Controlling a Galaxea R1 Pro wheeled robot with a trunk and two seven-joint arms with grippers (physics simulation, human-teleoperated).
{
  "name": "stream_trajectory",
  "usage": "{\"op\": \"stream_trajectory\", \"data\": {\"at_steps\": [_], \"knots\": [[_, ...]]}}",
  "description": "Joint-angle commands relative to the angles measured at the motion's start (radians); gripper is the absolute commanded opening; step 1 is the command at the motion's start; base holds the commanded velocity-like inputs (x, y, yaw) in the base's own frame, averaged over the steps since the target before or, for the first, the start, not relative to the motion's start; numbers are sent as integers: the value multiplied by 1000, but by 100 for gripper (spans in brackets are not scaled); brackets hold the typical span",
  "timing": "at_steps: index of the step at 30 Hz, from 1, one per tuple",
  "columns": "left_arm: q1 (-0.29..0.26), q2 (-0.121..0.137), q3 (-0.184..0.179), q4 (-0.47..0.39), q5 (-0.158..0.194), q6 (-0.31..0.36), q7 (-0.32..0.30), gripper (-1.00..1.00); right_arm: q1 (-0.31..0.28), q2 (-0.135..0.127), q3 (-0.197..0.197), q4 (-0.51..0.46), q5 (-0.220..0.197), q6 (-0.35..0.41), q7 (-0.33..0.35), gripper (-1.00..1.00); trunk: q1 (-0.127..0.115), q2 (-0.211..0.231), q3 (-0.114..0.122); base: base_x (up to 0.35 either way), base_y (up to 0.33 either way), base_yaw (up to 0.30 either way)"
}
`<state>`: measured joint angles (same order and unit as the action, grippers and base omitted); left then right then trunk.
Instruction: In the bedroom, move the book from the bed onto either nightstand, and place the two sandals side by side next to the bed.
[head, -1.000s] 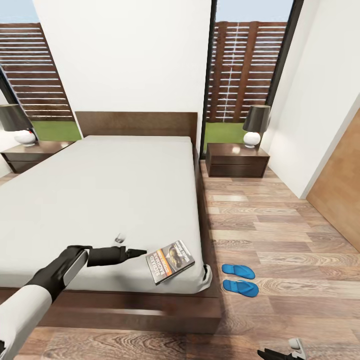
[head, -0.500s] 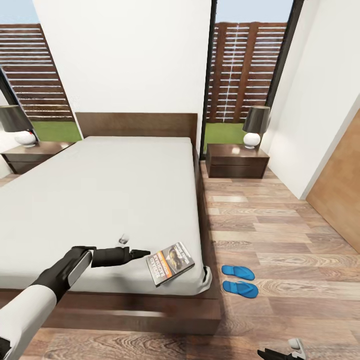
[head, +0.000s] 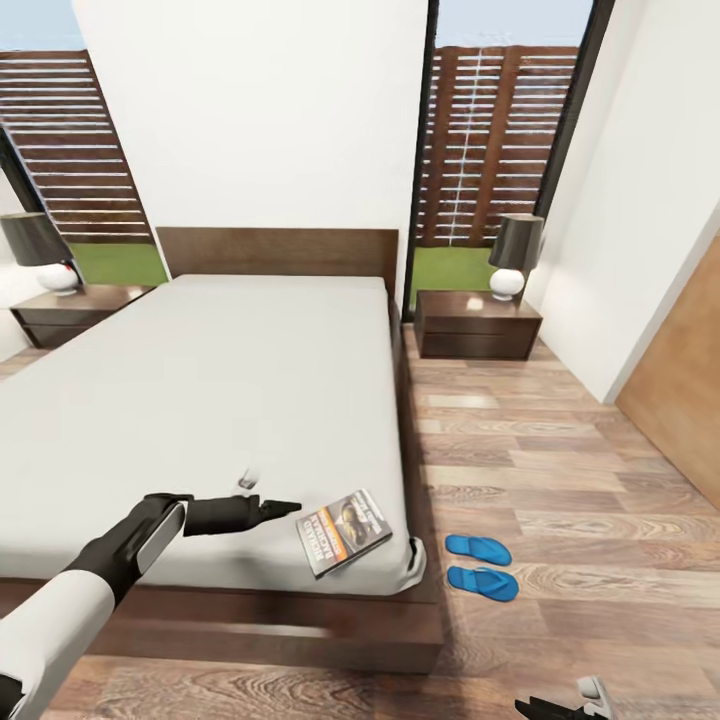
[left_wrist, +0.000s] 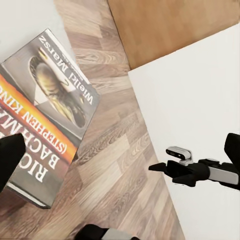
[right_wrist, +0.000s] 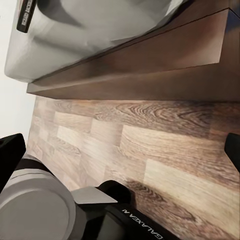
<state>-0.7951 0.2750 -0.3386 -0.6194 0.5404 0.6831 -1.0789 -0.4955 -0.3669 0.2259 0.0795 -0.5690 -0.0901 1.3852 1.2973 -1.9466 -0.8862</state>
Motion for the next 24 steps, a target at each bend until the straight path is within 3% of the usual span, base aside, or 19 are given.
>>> {"op": "stream_trajectory", "data": {"at_steps": [1, 12, 24], "knots": [[-1, 1, -5, 4, 9, 7, 1, 100, -1, 0, 8, 3, -8, -9, 3, 100, 0, 0, -1, 0, 0, 199], [-1, 0, -5, 10, 9, 6, 1, 100, -1, 1, 7, 3, -8, -8, 5, 100, 0, 0, -1, 0, 0, 225], [-1, -5, -5, 11, 9, 6, 2, 100, -1, 0, 7, 3, -8, -3, 9, 100, 0, 0, -1, 0, 0, 11]]}}
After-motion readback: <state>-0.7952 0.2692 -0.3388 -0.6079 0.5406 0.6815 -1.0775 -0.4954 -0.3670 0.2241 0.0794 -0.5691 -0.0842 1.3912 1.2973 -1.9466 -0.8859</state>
